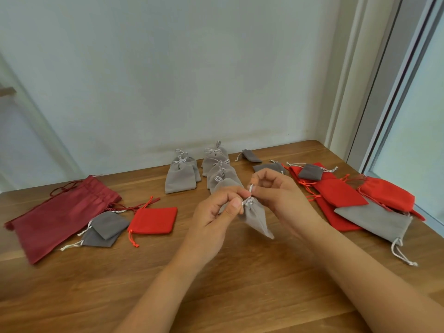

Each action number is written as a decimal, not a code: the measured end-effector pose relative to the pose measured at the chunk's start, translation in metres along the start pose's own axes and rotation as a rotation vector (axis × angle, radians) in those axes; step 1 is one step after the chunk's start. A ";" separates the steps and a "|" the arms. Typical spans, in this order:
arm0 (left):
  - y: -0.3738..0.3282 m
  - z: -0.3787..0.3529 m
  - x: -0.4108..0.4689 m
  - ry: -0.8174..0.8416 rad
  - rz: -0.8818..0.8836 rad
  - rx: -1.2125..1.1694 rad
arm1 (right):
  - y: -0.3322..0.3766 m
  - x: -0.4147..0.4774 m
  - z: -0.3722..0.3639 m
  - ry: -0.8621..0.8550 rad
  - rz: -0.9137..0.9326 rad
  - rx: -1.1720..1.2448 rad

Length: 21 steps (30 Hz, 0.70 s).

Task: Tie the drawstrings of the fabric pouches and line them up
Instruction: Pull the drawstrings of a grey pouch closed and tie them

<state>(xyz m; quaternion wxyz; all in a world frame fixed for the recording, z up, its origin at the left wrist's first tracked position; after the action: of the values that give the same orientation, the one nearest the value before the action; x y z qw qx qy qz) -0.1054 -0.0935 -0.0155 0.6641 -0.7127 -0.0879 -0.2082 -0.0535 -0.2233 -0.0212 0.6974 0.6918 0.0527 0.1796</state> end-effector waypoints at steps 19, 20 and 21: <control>0.030 0.025 -0.006 -0.365 0.552 -0.341 | 0.017 -0.012 -0.009 -0.125 0.449 -0.709; 0.031 0.024 -0.006 -0.338 0.590 -0.338 | 0.018 -0.013 -0.011 -0.112 0.489 -0.754; 0.031 0.024 -0.007 -0.307 0.615 -0.318 | 0.017 -0.014 -0.014 -0.089 0.515 -0.792</control>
<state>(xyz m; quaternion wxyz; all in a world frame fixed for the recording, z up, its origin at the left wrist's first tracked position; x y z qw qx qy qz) -0.0948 -0.0720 -0.0471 0.5556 -0.8229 0.0650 0.0992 -0.0745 -0.2147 -0.0080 0.8420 0.3701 -0.2230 0.3230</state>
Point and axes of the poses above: each hand's wrist, its own x-axis towards the middle knuckle, its own z-axis out of the back of the hand, y = z × x, the point moved 6 cm from there along x, towards the middle knuckle, and after that the axes turned 11 degrees about -x, right-handed, at the moved point
